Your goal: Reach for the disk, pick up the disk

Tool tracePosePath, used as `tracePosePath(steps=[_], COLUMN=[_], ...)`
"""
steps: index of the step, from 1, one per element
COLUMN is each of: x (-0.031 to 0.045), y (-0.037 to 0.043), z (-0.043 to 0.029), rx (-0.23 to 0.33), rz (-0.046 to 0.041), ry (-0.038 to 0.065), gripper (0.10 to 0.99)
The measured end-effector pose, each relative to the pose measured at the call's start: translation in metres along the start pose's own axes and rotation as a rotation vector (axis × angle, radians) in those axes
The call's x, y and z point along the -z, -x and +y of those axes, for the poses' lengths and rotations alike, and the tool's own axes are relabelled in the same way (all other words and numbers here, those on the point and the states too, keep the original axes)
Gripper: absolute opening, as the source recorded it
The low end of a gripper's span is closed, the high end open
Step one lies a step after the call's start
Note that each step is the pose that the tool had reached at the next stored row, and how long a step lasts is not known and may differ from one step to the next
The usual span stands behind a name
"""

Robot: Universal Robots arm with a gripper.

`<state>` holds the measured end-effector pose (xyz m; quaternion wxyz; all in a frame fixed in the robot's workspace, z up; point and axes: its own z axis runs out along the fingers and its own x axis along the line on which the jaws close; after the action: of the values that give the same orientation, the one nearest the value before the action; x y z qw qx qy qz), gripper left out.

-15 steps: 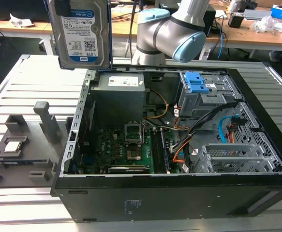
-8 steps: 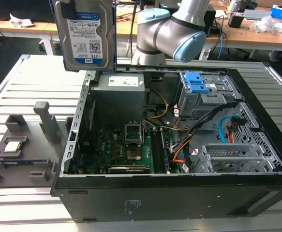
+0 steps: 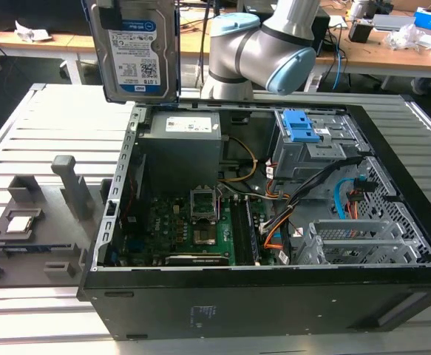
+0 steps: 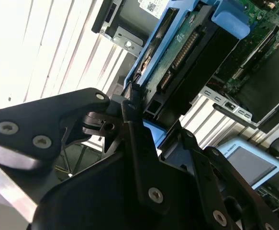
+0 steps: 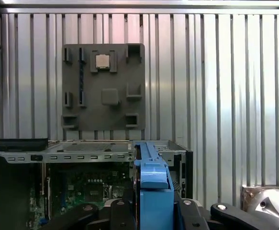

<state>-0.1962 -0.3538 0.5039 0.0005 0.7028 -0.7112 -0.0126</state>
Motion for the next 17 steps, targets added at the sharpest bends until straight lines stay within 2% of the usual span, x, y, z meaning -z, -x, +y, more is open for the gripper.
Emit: tracePosePath(steps=[5, 17], x=[-0.0046, -0.0165], y=[0.0001, 0.0007], z=[-0.0047, -0.0273], rx=[0.0, 0.0], rz=[0.0023, 0.0066], ry=[0.0, 0.0], gripper=[0.365, 0.365])
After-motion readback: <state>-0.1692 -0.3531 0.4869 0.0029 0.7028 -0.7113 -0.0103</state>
